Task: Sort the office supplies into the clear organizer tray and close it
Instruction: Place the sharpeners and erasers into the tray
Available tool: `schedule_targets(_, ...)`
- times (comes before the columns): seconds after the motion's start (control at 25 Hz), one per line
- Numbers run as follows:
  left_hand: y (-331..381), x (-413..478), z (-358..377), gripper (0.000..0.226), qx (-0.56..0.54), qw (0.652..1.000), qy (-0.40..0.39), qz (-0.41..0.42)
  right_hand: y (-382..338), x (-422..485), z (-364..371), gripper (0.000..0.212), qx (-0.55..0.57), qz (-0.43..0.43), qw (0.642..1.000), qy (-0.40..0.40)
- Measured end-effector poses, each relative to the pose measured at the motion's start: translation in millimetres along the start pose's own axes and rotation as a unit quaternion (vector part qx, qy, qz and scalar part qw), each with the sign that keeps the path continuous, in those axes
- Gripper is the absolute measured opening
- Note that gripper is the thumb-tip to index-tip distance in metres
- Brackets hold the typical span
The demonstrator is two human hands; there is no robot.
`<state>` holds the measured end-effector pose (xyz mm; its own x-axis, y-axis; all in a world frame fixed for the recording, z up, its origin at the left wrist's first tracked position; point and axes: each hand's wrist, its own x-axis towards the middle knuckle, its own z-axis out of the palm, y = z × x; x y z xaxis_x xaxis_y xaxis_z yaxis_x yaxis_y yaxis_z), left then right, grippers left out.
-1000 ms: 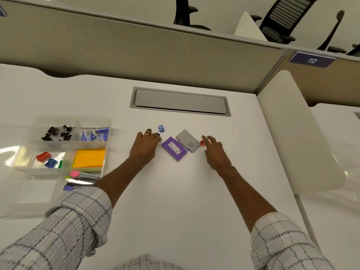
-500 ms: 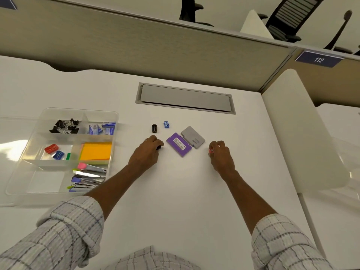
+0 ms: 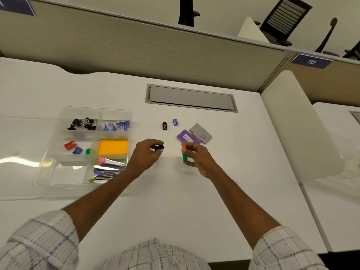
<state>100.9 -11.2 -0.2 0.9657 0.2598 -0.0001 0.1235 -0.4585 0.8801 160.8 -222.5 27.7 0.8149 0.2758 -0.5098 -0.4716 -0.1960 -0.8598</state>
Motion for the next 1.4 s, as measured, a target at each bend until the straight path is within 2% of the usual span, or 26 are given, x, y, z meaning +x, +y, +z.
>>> schedule_targets(0.28,-27,-30,-102,0.025,-0.04,0.996,0.073,0.002,-29,-10,135,0.03,-0.028,-0.049,0.997,-0.061)
schedule_targets(0.44,-62,-41,-178,0.025,-0.007,0.994,0.11,-0.012,-37,-15,213,0.029,-0.056,-0.079,0.989,-0.107)
schedule_targets(0.64,-92,-39,-236,0.025,0.027,0.992,0.12,-0.04,-47,-14,294,0.032,-0.076,-0.086,0.988,-0.108)
schedule_targets(0.8,-105,-34,-257,0.024,0.031,0.988,0.136,-0.063,-53,-12,331,0.048,-0.157,-0.133,0.977,-0.059)
schedule_targets(1.08,-108,-20,-249,0.026,0.014,0.993,0.111,-0.041,-53,-6,301,0.038,-0.226,-0.209,0.951,0.024)
schedule_targets(1.28,-78,1,-208,0.024,0.033,0.997,0.062,0.04,-52,5,233,0.054,-0.22,-0.181,0.955,0.077)
schedule_targets(1.4,-55,16,-172,0.024,0.032,0.996,0.046,0.075,-49,16,185,0.051,-0.26,-0.17,0.943,0.118)
